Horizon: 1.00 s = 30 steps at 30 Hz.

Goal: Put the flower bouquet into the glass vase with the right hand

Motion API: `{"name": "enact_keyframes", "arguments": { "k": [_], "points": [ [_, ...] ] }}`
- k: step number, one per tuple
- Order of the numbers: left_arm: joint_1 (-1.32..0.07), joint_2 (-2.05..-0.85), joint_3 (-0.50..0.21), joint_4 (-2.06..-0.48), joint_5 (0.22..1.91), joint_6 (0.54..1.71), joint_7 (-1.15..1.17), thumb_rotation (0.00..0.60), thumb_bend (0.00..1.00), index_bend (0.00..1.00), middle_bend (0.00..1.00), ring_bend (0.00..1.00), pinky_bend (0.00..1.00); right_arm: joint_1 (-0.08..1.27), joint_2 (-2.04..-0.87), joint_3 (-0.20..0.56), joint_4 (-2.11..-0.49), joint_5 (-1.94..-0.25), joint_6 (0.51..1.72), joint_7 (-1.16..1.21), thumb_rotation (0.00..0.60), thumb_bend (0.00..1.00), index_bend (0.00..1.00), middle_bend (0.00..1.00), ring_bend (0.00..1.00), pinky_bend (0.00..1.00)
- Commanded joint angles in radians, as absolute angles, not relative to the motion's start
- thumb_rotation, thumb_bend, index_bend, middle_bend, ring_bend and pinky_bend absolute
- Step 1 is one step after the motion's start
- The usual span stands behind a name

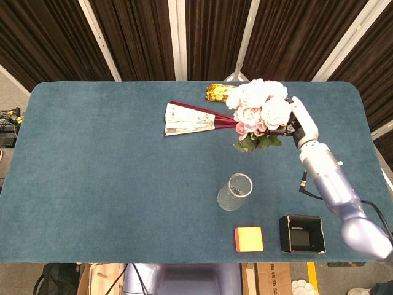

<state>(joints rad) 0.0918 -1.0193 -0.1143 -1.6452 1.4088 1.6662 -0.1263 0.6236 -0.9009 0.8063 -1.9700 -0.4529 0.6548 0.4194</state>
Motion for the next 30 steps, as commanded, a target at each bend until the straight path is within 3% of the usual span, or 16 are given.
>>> {"name": "enact_keyframes", "arguments": {
  "k": [1, 14, 20, 30],
  "points": [
    [0.092, -1.018, -0.115, -1.644, 1.407, 1.666, -0.132, 0.600, 0.24, 0.03, 0.00, 0.00, 0.02, 0.567, -0.821, 0.870, -2.092, -0.419, 0.671, 0.493, 0.600, 0.25, 0.58, 0.48, 0.49, 0.10],
    [0.097, -1.014, -0.117, -1.638, 1.407, 1.670, -0.157, 0.600, 0.24, 0.03, 0.00, 0.00, 0.02, 0.459, -0.727, 0.965, -2.270, -0.502, 0.663, 0.676, 0.600, 0.25, 0.59, 0.48, 0.49, 0.11],
    [0.098, -1.012, -0.116, -1.637, 1.412, 1.672, -0.164, 0.600, 0.24, 0.03, 0.00, 0.00, 0.02, 0.482, -0.721, 0.942, -2.288, -0.501, 0.668, 0.694, 0.600, 0.25, 0.59, 0.48, 0.49, 0.11],
    [0.100, -1.010, -0.119, -1.634, 1.407, 1.673, -0.172, 0.600, 0.24, 0.03, 0.00, 0.00, 0.02, 0.526, -0.771, 0.841, -2.275, -0.524, 0.689, 0.700, 0.600, 0.25, 0.59, 0.48, 0.49, 0.12]
  ]
}}
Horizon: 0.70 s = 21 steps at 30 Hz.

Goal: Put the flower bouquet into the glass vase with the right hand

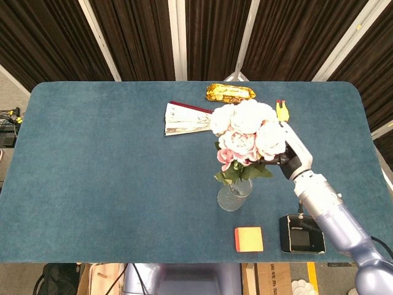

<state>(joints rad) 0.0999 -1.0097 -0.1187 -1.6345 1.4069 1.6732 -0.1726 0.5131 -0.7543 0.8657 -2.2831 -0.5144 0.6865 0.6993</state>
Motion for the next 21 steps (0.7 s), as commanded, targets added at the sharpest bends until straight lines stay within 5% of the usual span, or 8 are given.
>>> {"name": "enact_keyframes", "arguments": {
  "k": [1, 21],
  "points": [
    [0.100, -1.010, -0.119, -1.634, 1.407, 1.673, -0.170, 0.600, 0.24, 0.03, 0.00, 0.00, 0.02, 0.530, -0.777, 0.830, -2.271, -0.528, 0.691, 0.699, 0.600, 0.25, 0.59, 0.48, 0.49, 0.12],
    [0.093, -1.024, -0.119, -1.647, 1.405, 1.671, -0.114, 0.600, 0.24, 0.03, 0.00, 0.00, 0.02, 0.498, -0.937, 0.676, -2.107, -0.733, 0.644, 0.781, 0.600, 0.25, 0.59, 0.48, 0.49, 0.12]
  ]
}}
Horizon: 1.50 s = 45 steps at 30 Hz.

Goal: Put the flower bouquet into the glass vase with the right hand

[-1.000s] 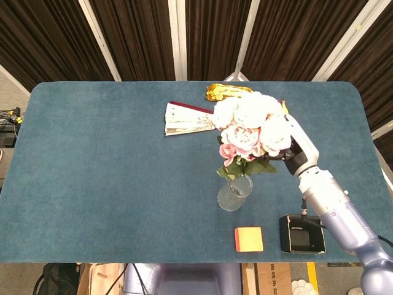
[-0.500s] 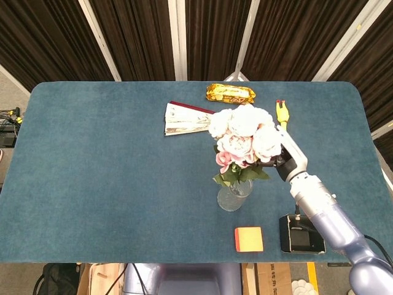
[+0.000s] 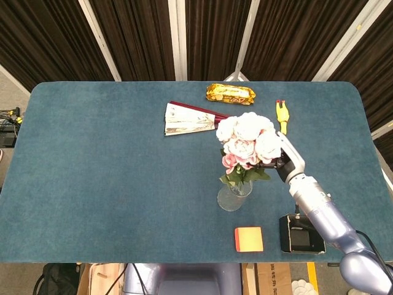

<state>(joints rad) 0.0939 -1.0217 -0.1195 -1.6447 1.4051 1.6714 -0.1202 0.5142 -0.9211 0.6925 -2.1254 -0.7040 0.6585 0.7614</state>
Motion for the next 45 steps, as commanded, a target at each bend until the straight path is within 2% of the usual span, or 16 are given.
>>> {"name": "enact_keyframes", "arguments": {
  "k": [1, 11, 14, 18, 23, 30, 39, 45],
  "points": [
    [0.092, -1.025, -0.119, -1.648, 1.405, 1.670, -0.109, 0.600, 0.24, 0.03, 0.00, 0.00, 0.02, 0.492, -0.944, 0.670, -2.100, -0.748, 0.639, 0.787, 0.600, 0.25, 0.59, 0.48, 0.49, 0.12],
    [0.090, -1.032, -0.117, -1.657, 1.408, 1.672, -0.080, 0.600, 0.24, 0.03, 0.00, 0.00, 0.02, 0.467, -1.008, 0.625, -2.028, -0.861, 0.571, 0.853, 0.600, 0.25, 0.59, 0.48, 0.49, 0.12],
    [0.089, -1.032, -0.117, -1.657, 1.407, 1.669, -0.076, 0.600, 0.24, 0.03, 0.00, 0.00, 0.02, 0.459, -1.021, 0.624, -2.015, -0.898, 0.552, 0.879, 0.600, 0.25, 0.59, 0.47, 0.45, 0.12],
    [0.087, -1.033, -0.117, -1.658, 1.407, 1.668, -0.073, 0.600, 0.24, 0.03, 0.00, 0.00, 0.02, 0.446, -1.031, 0.630, -2.003, -0.969, 0.518, 0.915, 0.600, 0.25, 0.50, 0.35, 0.32, 0.07],
    [0.089, -1.032, -0.118, -1.657, 1.405, 1.669, -0.077, 0.600, 0.24, 0.03, 0.00, 0.00, 0.02, 0.424, -1.028, 0.644, -1.995, -1.075, 0.483, 0.963, 0.600, 0.15, 0.34, 0.24, 0.20, 0.02],
    [0.088, -1.030, -0.117, -1.658, 1.406, 1.667, -0.082, 0.600, 0.24, 0.03, 0.00, 0.00, 0.02, 0.395, -1.005, 0.649, -1.980, -1.192, 0.438, 1.055, 0.600, 0.13, 0.30, 0.19, 0.15, 0.02],
    [0.089, -1.029, -0.117, -1.660, 1.402, 1.664, -0.083, 0.600, 0.24, 0.03, 0.00, 0.00, 0.02, 0.320, -0.929, 0.643, -1.975, -1.359, 0.482, 1.177, 0.600, 0.13, 0.24, 0.13, 0.11, 0.01],
    [0.090, -1.029, -0.113, -1.661, 1.405, 1.663, -0.081, 0.600, 0.24, 0.03, 0.00, 0.00, 0.02, 0.241, -0.825, 0.586, -1.981, -1.542, 0.591, 1.317, 0.600, 0.13, 0.23, 0.12, 0.10, 0.01]
  ]
}}
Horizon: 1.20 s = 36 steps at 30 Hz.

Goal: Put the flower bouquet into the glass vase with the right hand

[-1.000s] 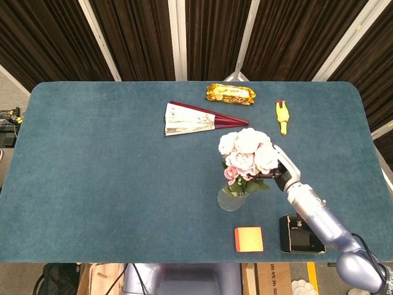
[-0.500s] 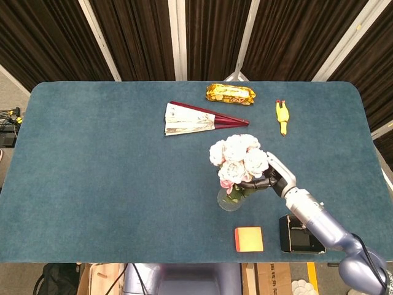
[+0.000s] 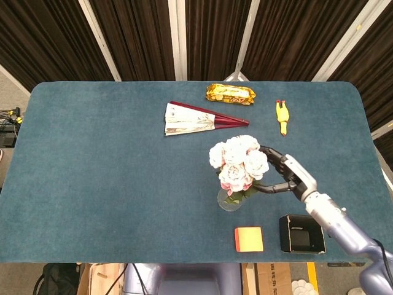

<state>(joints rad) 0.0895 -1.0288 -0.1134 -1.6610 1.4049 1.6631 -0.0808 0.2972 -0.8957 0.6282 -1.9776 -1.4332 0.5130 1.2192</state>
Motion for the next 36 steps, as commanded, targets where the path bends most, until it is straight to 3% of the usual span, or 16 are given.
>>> {"name": "enact_keyframes", "arguments": {
  "k": [1, 7, 14, 18, 21, 23, 30, 36],
  "points": [
    [0.090, -1.029, -0.113, -1.661, 1.405, 1.664, -0.082, 0.600, 0.24, 0.03, 0.00, 0.00, 0.02, 0.222, -0.804, 0.572, -1.980, -1.576, 0.627, 1.357, 0.600, 0.13, 0.23, 0.12, 0.10, 0.01],
    [0.095, -1.025, -0.113, -1.659, 1.408, 1.670, -0.097, 0.600, 0.24, 0.03, 0.00, 0.00, 0.02, 0.109, -0.738, 0.467, -1.874, -1.717, 0.892, 1.400, 0.600, 0.12, 0.23, 0.12, 0.10, 0.01],
    [0.096, -1.020, -0.110, -1.655, 1.417, 1.671, -0.117, 0.600, 0.24, 0.03, 0.00, 0.00, 0.02, -0.036, -0.840, 0.372, -1.785, -1.592, 1.147, 0.901, 0.600, 0.12, 0.23, 0.12, 0.10, 0.01],
    [0.099, -1.019, -0.110, -1.651, 1.418, 1.675, -0.125, 0.600, 0.24, 0.03, 0.00, 0.00, 0.02, -0.087, -0.914, 0.295, -1.760, -1.619, 1.260, 0.727, 0.600, 0.12, 0.23, 0.12, 0.10, 0.01],
    [0.099, -1.018, -0.112, -1.649, 1.414, 1.674, -0.129, 0.600, 0.24, 0.03, 0.00, 0.00, 0.02, -0.102, -0.938, 0.240, -1.729, -1.684, 1.300, 0.679, 0.600, 0.12, 0.22, 0.12, 0.10, 0.01],
    [0.097, -1.018, -0.113, -1.647, 1.416, 1.672, -0.134, 0.600, 0.24, 0.03, 0.00, 0.00, 0.02, -0.107, -0.962, 0.217, -1.699, -1.724, 1.335, 0.527, 0.600, 0.12, 0.19, 0.11, 0.08, 0.01],
    [0.086, -1.016, -0.117, -1.631, 1.406, 1.648, -0.155, 0.600, 0.24, 0.03, 0.00, 0.00, 0.02, -0.117, -1.076, 0.210, -1.676, -1.742, 1.439, 0.056, 0.600, 0.12, 0.16, 0.09, 0.06, 0.00],
    [0.078, -1.018, -0.120, -1.627, 1.397, 1.634, -0.148, 0.600, 0.24, 0.03, 0.00, 0.00, 0.02, -0.108, -1.106, 0.193, -1.659, -1.696, 1.441, -0.105, 0.600, 0.12, 0.15, 0.07, 0.05, 0.00]
  ]
}}
